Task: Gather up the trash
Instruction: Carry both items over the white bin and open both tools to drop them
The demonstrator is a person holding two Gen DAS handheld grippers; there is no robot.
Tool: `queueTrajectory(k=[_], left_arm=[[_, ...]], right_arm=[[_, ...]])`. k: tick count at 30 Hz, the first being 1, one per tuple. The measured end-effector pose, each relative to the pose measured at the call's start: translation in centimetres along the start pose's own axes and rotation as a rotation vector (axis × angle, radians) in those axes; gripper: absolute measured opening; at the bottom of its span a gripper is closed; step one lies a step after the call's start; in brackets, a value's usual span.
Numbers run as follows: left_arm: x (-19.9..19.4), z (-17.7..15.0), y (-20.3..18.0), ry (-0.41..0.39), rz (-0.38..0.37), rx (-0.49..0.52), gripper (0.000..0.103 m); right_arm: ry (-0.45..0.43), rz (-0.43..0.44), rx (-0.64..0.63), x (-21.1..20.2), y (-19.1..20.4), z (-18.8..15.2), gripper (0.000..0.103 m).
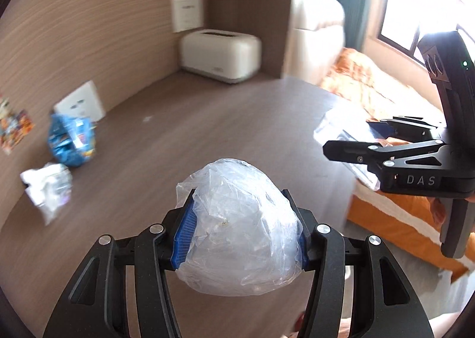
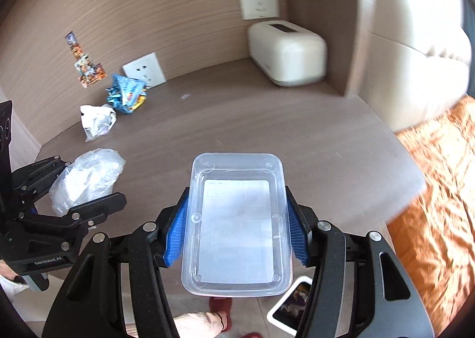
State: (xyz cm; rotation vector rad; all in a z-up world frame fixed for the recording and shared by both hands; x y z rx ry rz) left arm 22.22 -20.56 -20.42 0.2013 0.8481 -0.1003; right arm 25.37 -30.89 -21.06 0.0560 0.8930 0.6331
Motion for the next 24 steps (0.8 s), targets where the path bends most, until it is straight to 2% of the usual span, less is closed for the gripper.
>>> queueTrajectory(k=[7,12,18,24], left_arm=[[0.1,-0.2,-10.0,0.001,-0.158,0.147,0.054],[0.6,-1.9,-16.1,0.024,-0.249,0.246,0.054],[2.2,-5.6,-22.3,0.075,-0.338,0.344,0.054],[6.2,-10.3,-26.4,0.141,-0.404,0.412,0.054]], right_arm=[[-0.007,-0.089,0.143,-4.9,-5.5,-5.0,0.059],[-0.016,-0.136,0.233,-7.3,-8.3,-8.3,0.059],[-0.019,-0.173,0.340,-9.0,-11.5,-12.8,0.059],[0.019,-0.190,0.431,-7.1,-14.7,-17.7,0.059]])
Point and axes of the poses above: each gripper's, at about its wrist camera, not at the fingertips, and x roughly the way its jaws point, y to its left, z to its top, the point moved 8 cm from there along x, roughly the way its jaws point, and after that the axes turned 11 degrees about z, right-handed, at the moved point
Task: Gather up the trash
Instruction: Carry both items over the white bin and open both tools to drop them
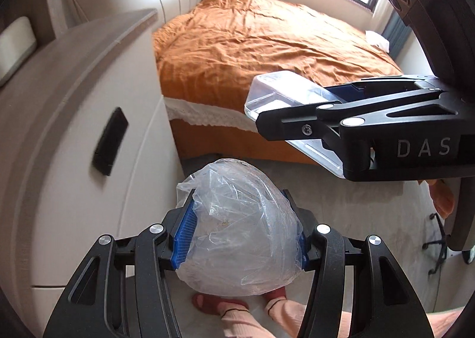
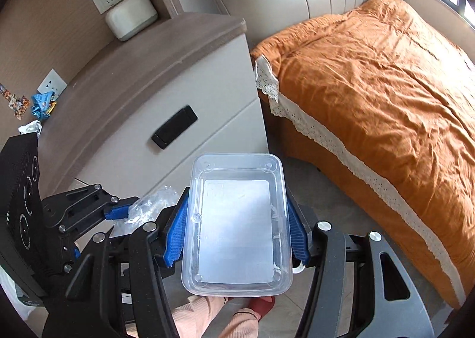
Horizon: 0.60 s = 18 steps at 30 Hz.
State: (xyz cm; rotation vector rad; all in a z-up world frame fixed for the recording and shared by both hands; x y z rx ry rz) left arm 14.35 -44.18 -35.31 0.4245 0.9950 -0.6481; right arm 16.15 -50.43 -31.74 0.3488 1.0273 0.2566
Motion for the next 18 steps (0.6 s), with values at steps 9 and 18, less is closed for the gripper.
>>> queueTrajectory(k=[9,18], left_arm=[[12.2,-4.2,-3.7,0.077,-0.070,0.052,0.054],[22.8,-8.6,-4.2,0.174,-0.106,0.025,0.098]], right_arm=[[0.069,-0.009,0.102,8.8,-6.8,-5.4,0.059],[0.194,-0.016,0.128,19.1,-11.9,-10.7,0.084]])
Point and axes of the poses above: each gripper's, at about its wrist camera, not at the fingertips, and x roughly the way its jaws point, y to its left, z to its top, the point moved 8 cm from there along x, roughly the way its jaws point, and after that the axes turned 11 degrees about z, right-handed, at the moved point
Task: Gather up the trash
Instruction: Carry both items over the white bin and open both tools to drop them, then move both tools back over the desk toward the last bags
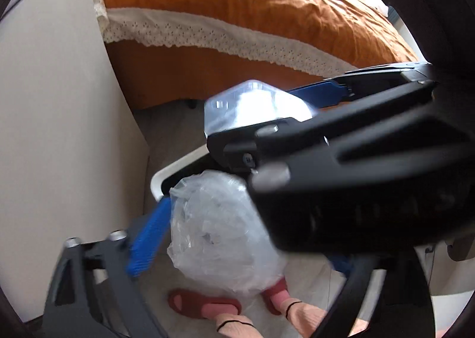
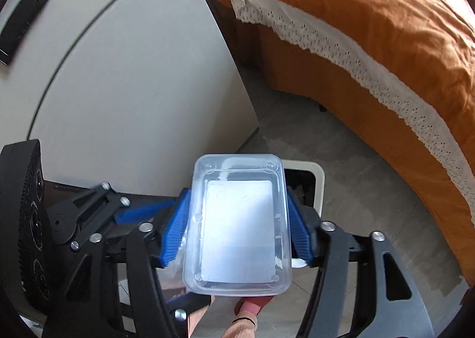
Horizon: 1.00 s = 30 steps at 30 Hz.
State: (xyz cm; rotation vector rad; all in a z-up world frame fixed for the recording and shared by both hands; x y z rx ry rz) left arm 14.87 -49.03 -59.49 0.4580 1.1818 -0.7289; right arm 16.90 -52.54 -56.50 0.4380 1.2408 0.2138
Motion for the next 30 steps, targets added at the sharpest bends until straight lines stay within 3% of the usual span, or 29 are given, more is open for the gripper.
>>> queueTrajectory(k=[1,4,9,21,30], left_arm=[[0.9,-0.2,0.1,0.013,-0.018,-0.016,0.098],[2.5,-0.7,0.6,0.043,-0.023,-0.058,0.098],[1.7,-1.4,0.9,0.060,0.020,-0.066,0.098],[-4.5,0.1,1.5,0.017,0.043,-0.111,0.098],[-11.7,1.3,1.2,-0.069,0.112,-0.112,0.098]], right_arm=[[-0.002,-0.021,0.000,0.7,-0.6,-0.2,0.099],[0.033,-0.045,0.016,2.1,-2.2,-1.0,0.099],[0.038,-0.053,0.024,1.2,-2.5,-1.6,0.099],[0.000,-0.025,0.026,-3.6,0.3,-0.7,0.099],[-0.073,-0.003,-0.016,-9.8,4.0,-0.5,0.099]])
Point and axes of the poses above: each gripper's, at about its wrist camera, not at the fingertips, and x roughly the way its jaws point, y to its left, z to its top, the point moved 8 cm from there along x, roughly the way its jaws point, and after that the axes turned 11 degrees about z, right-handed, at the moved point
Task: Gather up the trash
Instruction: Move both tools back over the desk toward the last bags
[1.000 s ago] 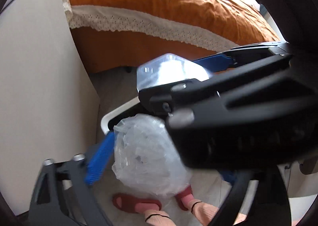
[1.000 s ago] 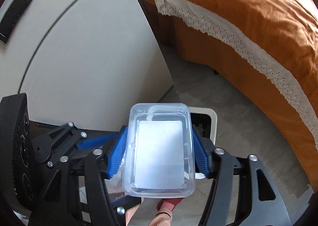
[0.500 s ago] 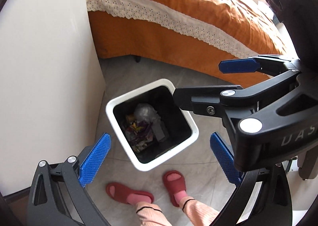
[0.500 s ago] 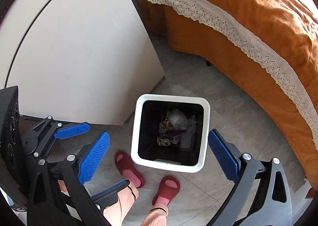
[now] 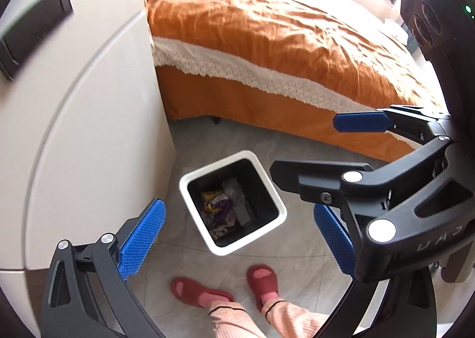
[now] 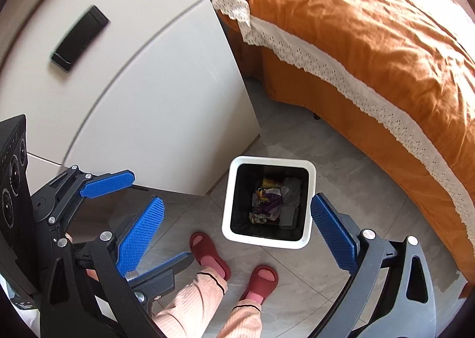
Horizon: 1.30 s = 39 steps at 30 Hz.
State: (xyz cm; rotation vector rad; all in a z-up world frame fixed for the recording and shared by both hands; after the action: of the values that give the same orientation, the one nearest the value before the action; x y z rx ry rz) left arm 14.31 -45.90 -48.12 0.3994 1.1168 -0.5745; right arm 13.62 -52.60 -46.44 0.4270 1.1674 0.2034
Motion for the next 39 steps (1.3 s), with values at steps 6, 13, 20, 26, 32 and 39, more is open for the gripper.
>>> queueTrajectory(k=[6,13,20,26,32,39], left_arm=[[-5.5,1.2,0.8,-0.063,0.049,-0.033,0.098],[-11.5,2.8,1.2,-0.134,0.108,-0.076,0.098],[-16.7,4.4,1.5,-0.204,0.173,-0.115,0.098],[-20.7,5.0,2.2,-0.267,0.251,-0.163,0.098],[-23.3,4.1,4.2,-0.293,0.322,-0.237,0.098],[-25.9,2.9,8.7,-0.322,0.380,-0.337,0.098]], right_arm=[[-0.063,0.011,-0.031,-4.5,2.7,0.5,0.099],[-0.137,0.048,-0.090,-9.6,5.4,1.7,0.099],[-0.218,0.082,-0.160,-14.5,8.0,3.4,0.099],[-0.263,0.129,-0.237,-17.1,10.3,4.9,0.099],[-0.291,0.170,-0.322,-18.5,13.7,6.2,0.099],[-0.300,0.205,-0.399,-18.2,18.2,8.0,0.099]])
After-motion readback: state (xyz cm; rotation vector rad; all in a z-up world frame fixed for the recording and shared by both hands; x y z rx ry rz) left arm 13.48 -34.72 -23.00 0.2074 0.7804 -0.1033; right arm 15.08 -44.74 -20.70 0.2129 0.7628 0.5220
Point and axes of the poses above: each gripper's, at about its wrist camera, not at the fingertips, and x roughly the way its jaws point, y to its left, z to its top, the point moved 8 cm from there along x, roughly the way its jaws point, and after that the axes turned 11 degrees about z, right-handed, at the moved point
